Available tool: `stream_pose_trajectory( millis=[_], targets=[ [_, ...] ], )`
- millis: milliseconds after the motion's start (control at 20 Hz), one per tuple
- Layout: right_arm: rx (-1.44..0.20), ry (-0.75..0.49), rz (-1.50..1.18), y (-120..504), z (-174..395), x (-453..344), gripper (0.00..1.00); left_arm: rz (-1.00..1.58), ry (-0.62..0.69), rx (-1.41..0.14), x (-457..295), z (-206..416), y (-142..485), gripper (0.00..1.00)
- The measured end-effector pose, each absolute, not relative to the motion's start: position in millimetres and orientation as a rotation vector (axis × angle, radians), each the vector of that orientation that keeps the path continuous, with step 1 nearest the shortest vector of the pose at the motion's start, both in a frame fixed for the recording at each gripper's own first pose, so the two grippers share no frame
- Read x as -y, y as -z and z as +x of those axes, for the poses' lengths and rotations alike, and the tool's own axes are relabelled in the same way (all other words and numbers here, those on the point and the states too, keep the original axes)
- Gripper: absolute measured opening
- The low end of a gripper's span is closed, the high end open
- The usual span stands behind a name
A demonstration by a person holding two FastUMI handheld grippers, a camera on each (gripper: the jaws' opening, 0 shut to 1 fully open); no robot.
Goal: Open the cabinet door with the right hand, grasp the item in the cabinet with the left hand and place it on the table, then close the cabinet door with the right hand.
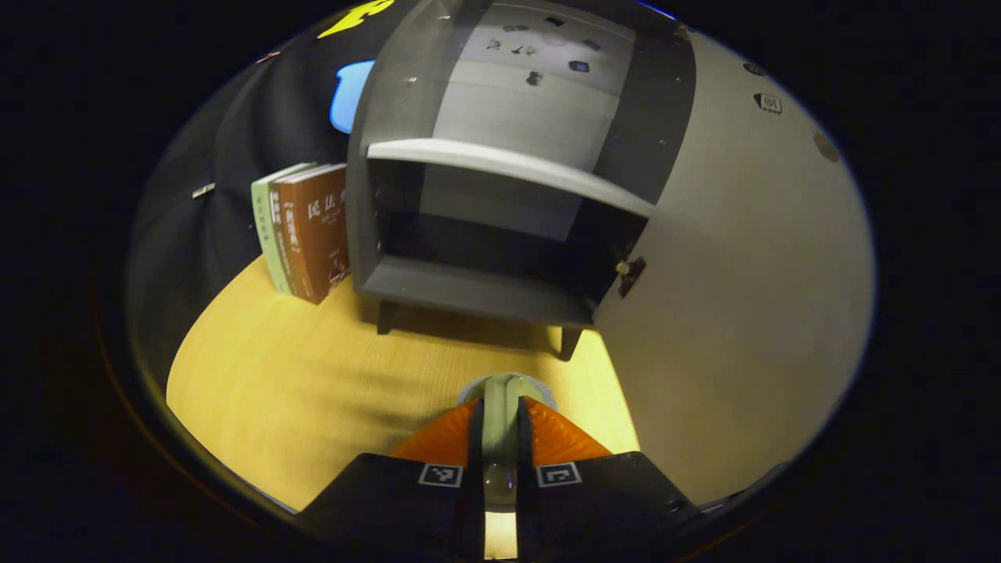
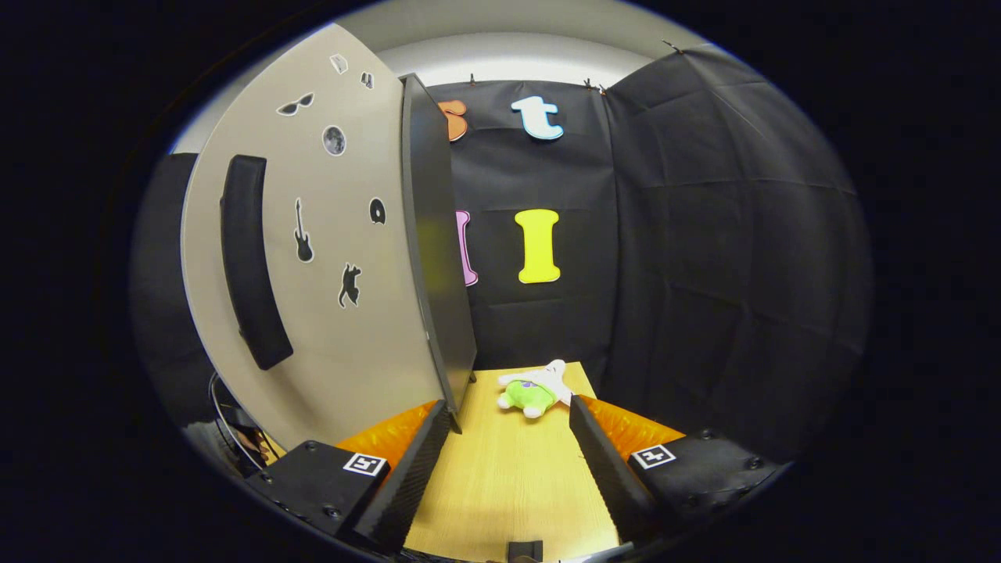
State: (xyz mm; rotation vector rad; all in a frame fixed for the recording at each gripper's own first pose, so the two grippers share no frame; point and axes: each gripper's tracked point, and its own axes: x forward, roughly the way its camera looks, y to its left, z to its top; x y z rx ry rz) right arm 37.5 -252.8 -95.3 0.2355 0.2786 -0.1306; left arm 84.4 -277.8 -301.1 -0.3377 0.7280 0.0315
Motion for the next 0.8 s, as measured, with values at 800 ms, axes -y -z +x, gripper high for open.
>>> stream_pose_trajectory(
  millis=[800],
  targets=[
    [-0.28, 0.135, 0.24, 90.5, 36.6, 237.8, 0.98, -0.357, -0.045, -0.905, 290.1, 21.5, 424.9, 0.35]
  ],
)
